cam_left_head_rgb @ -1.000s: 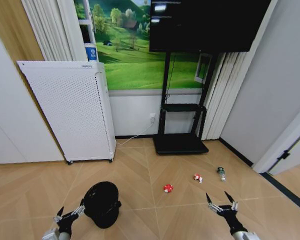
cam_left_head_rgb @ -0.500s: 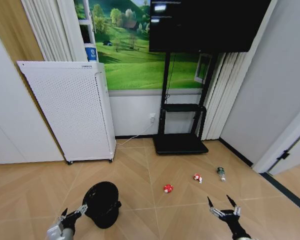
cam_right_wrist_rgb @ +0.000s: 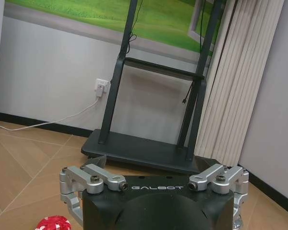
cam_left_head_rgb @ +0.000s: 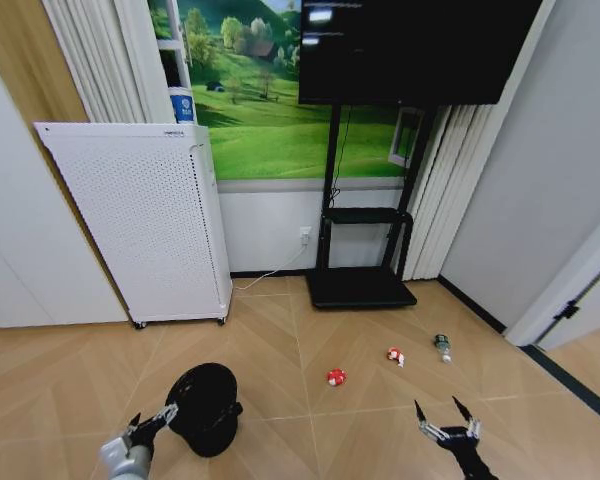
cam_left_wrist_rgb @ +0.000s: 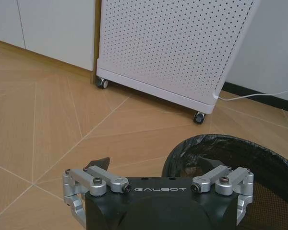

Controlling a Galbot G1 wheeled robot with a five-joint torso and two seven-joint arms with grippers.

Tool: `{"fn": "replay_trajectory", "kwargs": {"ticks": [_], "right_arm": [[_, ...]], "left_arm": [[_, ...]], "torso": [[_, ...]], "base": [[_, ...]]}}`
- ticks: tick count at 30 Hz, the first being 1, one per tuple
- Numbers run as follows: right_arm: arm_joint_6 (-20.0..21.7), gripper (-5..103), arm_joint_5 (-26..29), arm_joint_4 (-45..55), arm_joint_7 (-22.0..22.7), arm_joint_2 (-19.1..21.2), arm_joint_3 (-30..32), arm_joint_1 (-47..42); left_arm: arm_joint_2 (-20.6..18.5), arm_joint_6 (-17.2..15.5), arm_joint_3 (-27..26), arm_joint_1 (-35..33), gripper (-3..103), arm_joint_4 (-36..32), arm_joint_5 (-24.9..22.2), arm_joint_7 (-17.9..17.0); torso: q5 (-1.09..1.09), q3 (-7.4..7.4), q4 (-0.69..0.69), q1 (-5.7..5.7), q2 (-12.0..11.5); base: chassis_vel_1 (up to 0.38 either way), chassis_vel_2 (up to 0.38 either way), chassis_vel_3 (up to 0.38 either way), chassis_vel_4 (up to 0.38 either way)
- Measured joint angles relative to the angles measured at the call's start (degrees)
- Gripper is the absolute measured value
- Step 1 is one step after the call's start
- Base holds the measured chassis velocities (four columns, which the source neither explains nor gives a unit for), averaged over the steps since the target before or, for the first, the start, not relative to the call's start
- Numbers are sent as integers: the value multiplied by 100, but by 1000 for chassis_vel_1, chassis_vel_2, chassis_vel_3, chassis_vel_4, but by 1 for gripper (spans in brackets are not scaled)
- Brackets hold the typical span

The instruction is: Pick up the trash bin and place the garbage on the floor into it.

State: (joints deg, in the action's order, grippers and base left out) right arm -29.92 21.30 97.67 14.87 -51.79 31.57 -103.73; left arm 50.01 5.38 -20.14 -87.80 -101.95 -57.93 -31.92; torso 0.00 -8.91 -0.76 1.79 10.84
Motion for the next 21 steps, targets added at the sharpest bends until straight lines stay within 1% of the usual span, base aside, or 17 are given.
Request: {"fn": "replay_trajectory", "kwargs": {"ticks": [4, 14, 15, 16, 17, 18, 19, 20, 21], "right_arm": [[23, 100, 17, -1, 27, 0, 0, 5], [29, 100, 69, -54, 35, -17, -38, 25], [29, 100, 76, -61, 36, -21, -43, 27], [29, 100, 81, -68, 36, -24, -46, 26], [29, 100, 88, -79, 36, -31, -48, 27], [29, 100, 88, -79, 36, -31, -48, 27], [26, 100, 91, -84, 36, -33, -50, 26], [17, 100, 107, -86, 36, -35, -59, 20], [17, 100, 107, -86, 36, -35, -59, 20]], "left_arm": [[12, -30, 146, 151, 100, 101, -47, -43], [27, -73, 311, 349, 100, 396, -112, -63], [40, -76, 342, 381, 102, 417, -117, -94], [53, -78, 368, 408, 102, 433, -118, -135], [76, -92, 403, 449, 98, 455, -133, -205], [76, -92, 403, 449, 98, 455, -133, -205], [85, -94, 413, 457, 93, 459, -139, -221], [95, -102, 418, 458, 82, 457, -142, -248], [95, -102, 418, 458, 82, 457, -142, -248]], "torso": [[0, -1, -1, 0, 1], [1, -2, -1, 1, 4], [1, -3, -1, 1, 4], [0, -3, -1, 1, 4], [0, -3, -1, 1, 4], [0, -3, -1, 1, 4], [0, -3, -2, 1, 4], [0, -4, -1, 1, 5], [0, -4, -1, 1, 5]], "base": [[0, 0, 0, 0], [0, 0, 0, 0], [0, 0, 0, 0], [0, 0, 0, 0], [0, 0, 0, 0], [0, 0, 0, 0], [0, 0, 0, 0], [0, 0, 0, 0], [0, 0, 0, 0]]}}
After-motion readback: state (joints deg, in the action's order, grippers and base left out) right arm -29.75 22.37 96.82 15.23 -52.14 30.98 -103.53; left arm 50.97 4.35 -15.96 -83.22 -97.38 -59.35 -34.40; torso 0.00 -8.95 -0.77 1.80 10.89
